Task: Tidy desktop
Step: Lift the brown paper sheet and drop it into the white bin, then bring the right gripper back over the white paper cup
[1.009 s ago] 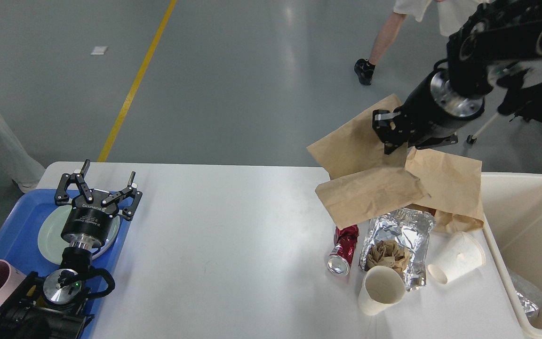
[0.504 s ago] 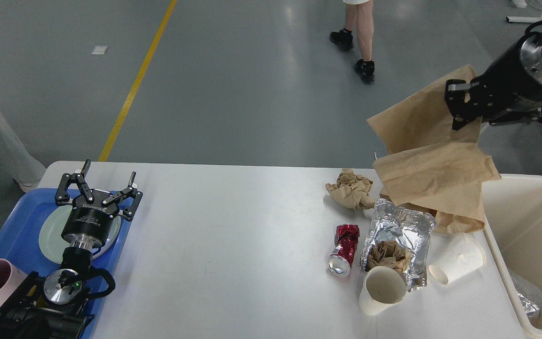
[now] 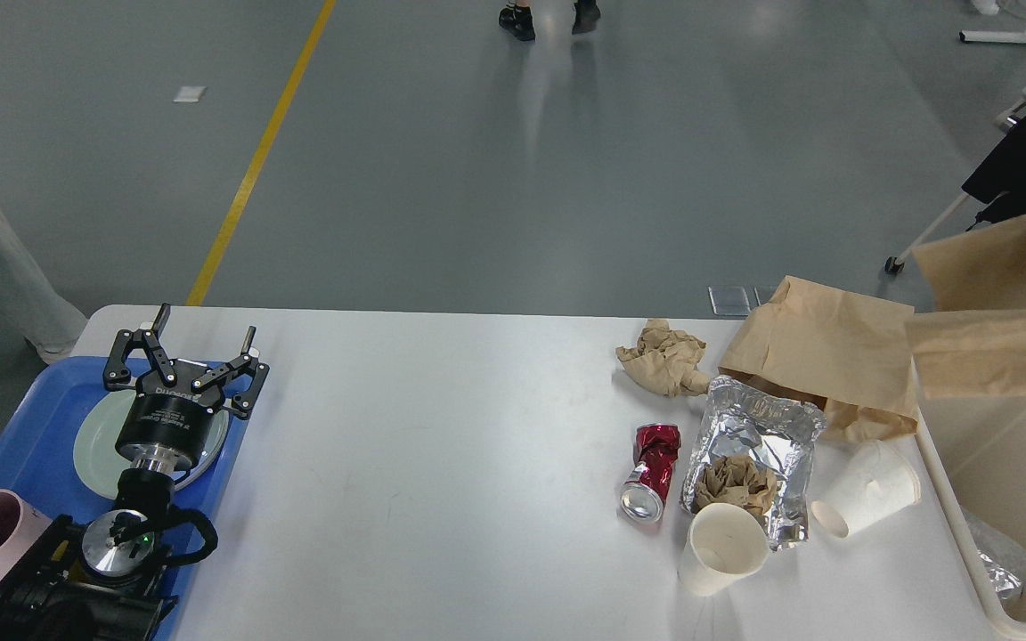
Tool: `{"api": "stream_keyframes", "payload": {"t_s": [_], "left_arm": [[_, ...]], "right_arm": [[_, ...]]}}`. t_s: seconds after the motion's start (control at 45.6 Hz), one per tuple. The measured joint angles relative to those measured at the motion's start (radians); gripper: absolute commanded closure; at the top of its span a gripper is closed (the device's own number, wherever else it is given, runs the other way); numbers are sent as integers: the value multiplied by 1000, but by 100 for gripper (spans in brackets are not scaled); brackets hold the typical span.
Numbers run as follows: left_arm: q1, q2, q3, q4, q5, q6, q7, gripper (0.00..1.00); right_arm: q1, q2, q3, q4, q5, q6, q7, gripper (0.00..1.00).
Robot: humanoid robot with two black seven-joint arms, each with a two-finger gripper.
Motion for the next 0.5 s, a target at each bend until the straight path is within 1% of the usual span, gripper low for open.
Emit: {"api": "stream_keyframes", "payload": {"t_s": [0.066, 0.132, 0.241, 0.263, 0.351, 0.504], "left_arm": [[0, 0, 0, 0, 0, 0, 0, 4], [0, 0, -1, 0, 0, 0, 0, 4], [0, 0, -1, 0, 0, 0, 0, 4], [0, 0, -1, 0, 0, 0, 0, 4], [0, 0, -1, 0, 0, 0, 0, 4], [0, 0, -1, 0, 0, 0, 0, 4]], "right_arm": [[-132, -26, 37, -96, -1, -9, 0, 100], [-266, -36, 88, -171, -2, -46, 0, 100], [-472, -41, 176, -259, -4, -159, -4, 100], [-557, -43, 212, -300, -4, -215, -13, 100], [-735, -42, 283, -407, -2, -303, -34, 100], [-1011, 19, 434, -583, 4, -375, -47, 100]]}}
